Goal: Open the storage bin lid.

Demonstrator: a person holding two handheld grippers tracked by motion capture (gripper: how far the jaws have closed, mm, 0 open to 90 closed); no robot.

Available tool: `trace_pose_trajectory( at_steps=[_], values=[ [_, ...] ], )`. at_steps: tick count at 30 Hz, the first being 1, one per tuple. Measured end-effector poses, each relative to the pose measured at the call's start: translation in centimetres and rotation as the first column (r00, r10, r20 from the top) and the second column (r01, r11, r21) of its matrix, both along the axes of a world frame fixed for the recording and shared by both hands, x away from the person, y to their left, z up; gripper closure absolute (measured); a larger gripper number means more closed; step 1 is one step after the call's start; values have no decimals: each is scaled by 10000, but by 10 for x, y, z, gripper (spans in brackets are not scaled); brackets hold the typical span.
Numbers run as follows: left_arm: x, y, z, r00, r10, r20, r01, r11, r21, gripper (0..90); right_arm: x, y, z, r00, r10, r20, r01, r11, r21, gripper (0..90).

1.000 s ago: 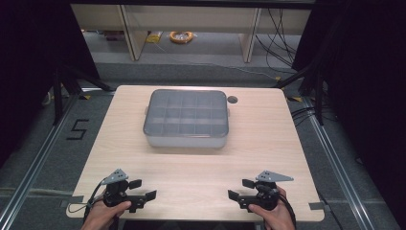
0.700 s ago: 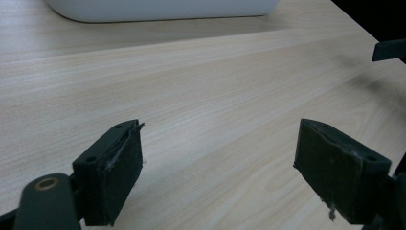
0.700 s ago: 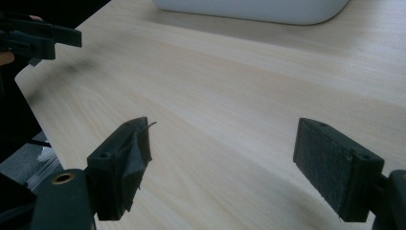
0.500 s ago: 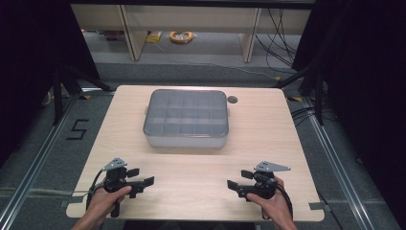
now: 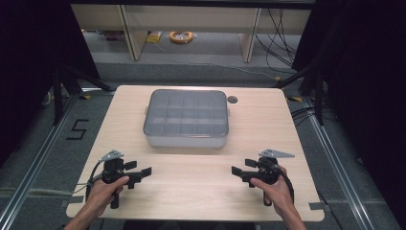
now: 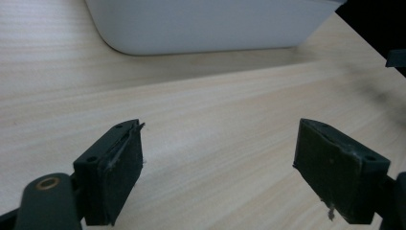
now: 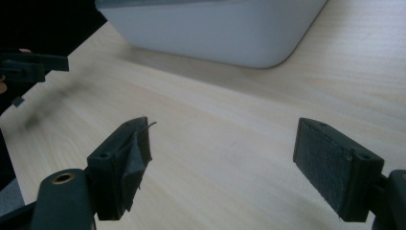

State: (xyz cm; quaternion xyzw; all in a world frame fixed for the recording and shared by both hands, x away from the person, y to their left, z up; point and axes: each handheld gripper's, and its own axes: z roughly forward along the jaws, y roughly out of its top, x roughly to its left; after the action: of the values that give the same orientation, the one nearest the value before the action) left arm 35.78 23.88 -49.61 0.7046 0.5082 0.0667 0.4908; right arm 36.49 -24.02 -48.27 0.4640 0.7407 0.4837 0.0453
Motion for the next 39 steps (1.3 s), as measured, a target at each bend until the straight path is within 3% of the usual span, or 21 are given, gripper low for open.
trace_pose_trajectory(
  at_steps=[2, 4, 8, 12, 13, 14, 16, 18, 20, 21, 25, 26, 27, 28, 29, 34, 36, 38, 39],
  values=[
    [5, 2, 0, 9998, 200, 16, -200, 9998, -44, 164, 7, -3, 3, 10000, -67, 9, 66, 9995, 322, 229],
    [10, 4, 0, 9994, 278, -218, -284, 9992, -295, 164, 15, -6, 6, 9999, -108, -116, 117, 9964, 837, 244],
    [21, 5, 1, 9990, 399, -207, -407, 9984, -393, 164, 30, -8, 10, 9992, -375, 147, 365, 9977, 579, 249],
    [30, 6, 8, 9988, 340, -339, -357, 9981, -510, 164, 40, -8, 16, 9979, -570, -295, 594, 9941, 910, 253],
    [33, 7, 9, 9989, 349, -297, -367, 9973, -629, 164, 47, -9, 15, 9988, -491, 41, 487, 9961, 736, 253],
    [36, 9, 12, 9988, 306, -373, -332, 9968, -722, 164, 48, -7, 17, 9977, -641, -225, 658, 9940, 871, 253],
    [42, 13, 18, 9986, 343, -392, -377, 9952, -906, 163, 56, -7, 16, 9987, -508, 80, 501, 9962, 706, 254],
    [50, 16, 24, 9982, 532, -289, -558, 9937, -969, 160, 64, -8, 16, 9984, -552, 91, 545, 9964, 645, 263],
    [60, 20, 29, 9971, 712, -258, -734, 9922, -1007, 160, 71, -7, 18, 9966, -793, -210, 809, 9927, 892, 278],
    [65, 21, 30, 9967, 767, -264, -791, 9911, -1068, 160, 75, -8, 18, 9977, -675, 3, 672, 9936, 908, 283],
    [84, 25, 34, 9962, 747, -450, -802, 9875, -1356, 160, 89, -7, 24, 9974, -714, 18, 708, 9916, 1086, 304],
    [88, 25, 35, 9959, 785, -456, -840, 9874, -1340, 160, 92, -4, 25, 9965, -830, -118, 839, 9884, 1269, 310],
    [92, 26, 36, 9959, 775, -461, -828, 9884, -1272, 160, 97, -5, 26, 9972, -731, 149, 711, 9914, 1098, 319],
    [97, 25, 37, 9952, 851, -478, -907, 9874, -1294, 160, 100, -4, 29, 9973, -727, -62, 729, 9900, 1206, 324],
    [101, 25, 39, 9952, 844, -488, -899, 9882, -1242, 160, 105, -4, 29, 9972, -745, 89, 731, 9914, 1089, 327],
    [125, 22, 47, 9939, 889, -647, -958, 9889, -1137, 170, 129, -1, 32, 9949, -1008, 12, 1003, 9908, 907, 359],
    [134, 20, 49, 9932, 931, -705, -1012, 9874, -1214, 174, 135, 4, 34, 9920, -1189, -428, 1230, 9864, 1094, 372],
    [146, 20, 49, 9926, 912, -799, -1001, 9883, -1151, 167, 143, 4, 33, 9942, -1074, -89, 1078, 9897, 946, 374],
    [150, 20, 49, 9909, 1062, -826, -1148, 9876, -1070, 171, 143, 8, 36, 9878, -1385, -715, 1458, 9832, 1102, 374]
  ],
)
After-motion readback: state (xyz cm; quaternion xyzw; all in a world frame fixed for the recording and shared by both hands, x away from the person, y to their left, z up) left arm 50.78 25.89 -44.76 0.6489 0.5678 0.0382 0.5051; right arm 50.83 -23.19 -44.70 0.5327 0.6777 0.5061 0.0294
